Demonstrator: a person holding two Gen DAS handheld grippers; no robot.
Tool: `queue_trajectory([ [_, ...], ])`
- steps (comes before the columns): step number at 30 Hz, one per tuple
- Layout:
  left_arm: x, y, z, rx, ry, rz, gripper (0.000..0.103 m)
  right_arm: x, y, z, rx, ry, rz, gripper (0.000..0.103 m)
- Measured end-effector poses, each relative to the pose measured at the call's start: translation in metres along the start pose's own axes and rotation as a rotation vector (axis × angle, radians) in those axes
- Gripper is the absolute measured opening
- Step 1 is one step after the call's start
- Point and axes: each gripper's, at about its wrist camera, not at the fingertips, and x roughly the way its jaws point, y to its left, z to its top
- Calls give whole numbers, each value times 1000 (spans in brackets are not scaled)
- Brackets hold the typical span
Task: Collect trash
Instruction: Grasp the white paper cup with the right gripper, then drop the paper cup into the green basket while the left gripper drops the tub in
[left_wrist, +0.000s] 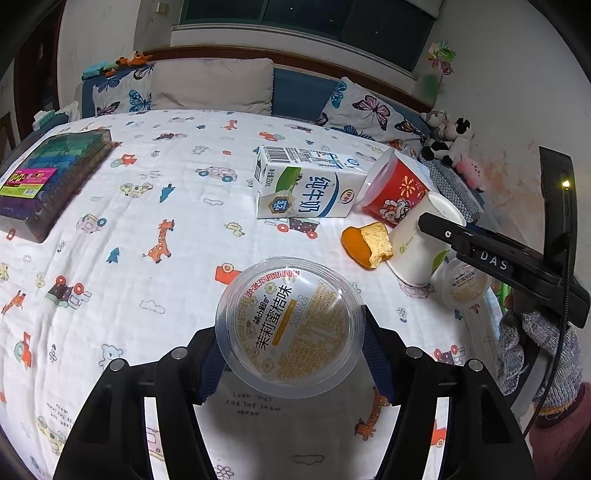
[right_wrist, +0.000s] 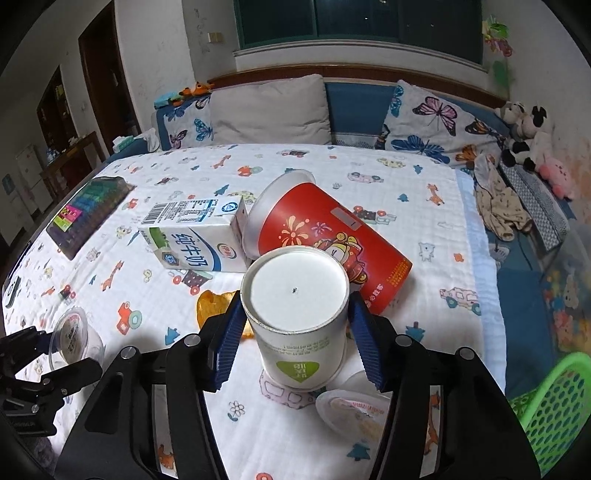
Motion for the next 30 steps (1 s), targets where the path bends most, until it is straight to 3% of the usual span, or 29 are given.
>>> queue_trajectory([
  [8,-5,-5,-1,3,-9,0,63,-28,1,-5,2,-48,14,56],
  [25,-22,-43,-5,66,-37,-58,63,-127,-3,-42,39,-153,64,56],
  [30,-26,-57,-5,87,-37,-85,63,-155,-14,-56,58,-186,24,56],
])
